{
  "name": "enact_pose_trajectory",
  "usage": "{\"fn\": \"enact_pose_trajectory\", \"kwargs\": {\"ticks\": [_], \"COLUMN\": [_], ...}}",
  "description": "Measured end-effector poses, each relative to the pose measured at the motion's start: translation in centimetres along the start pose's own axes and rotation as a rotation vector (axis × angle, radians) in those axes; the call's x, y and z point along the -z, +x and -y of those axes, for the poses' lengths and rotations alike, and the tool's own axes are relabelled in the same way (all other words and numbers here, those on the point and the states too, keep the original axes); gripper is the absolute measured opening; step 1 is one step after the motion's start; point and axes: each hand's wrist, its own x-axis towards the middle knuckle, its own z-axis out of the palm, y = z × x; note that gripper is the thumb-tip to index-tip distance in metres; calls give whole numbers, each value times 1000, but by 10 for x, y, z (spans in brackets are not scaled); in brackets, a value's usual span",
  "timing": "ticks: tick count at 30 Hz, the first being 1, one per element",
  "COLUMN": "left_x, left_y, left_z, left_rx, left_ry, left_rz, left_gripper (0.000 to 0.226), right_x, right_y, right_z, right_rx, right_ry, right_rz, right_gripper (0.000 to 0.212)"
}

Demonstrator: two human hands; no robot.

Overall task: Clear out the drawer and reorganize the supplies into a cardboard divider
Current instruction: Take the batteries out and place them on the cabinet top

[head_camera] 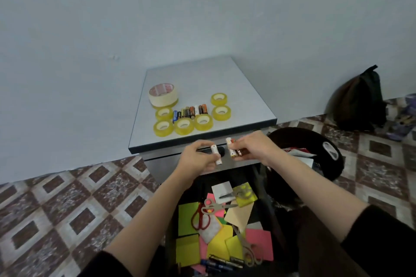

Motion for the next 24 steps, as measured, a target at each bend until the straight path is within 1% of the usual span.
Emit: {"fn": "enact_pose_trajectory", "kwargs": {"ticks": [5,9,13,18,24], "left_x": [19,32,39,38,30], "left_y": [24,51,83,124,155], "left_z": [-41,-72,-90,-104,-106], "left_rx": [-67,-111,-133,-149,-140], "left_ry": [33,124,208,341,549], "left_rz": [-71,-151,-213,-211,-136], "left_gripper": [27,24,16,12,12], "right_x": [3,3,1,-3,-5], "right_y": [10,31,57,78,90], "right_z": [36,58,72,78,69], "right_rx": [75,107,176,212,218], "right_ry": [-36,-92,-155,-179,-197], "right_rz": [-2,-50,-122,-142,-132], "right_gripper": [27,26,27,29,28]}}
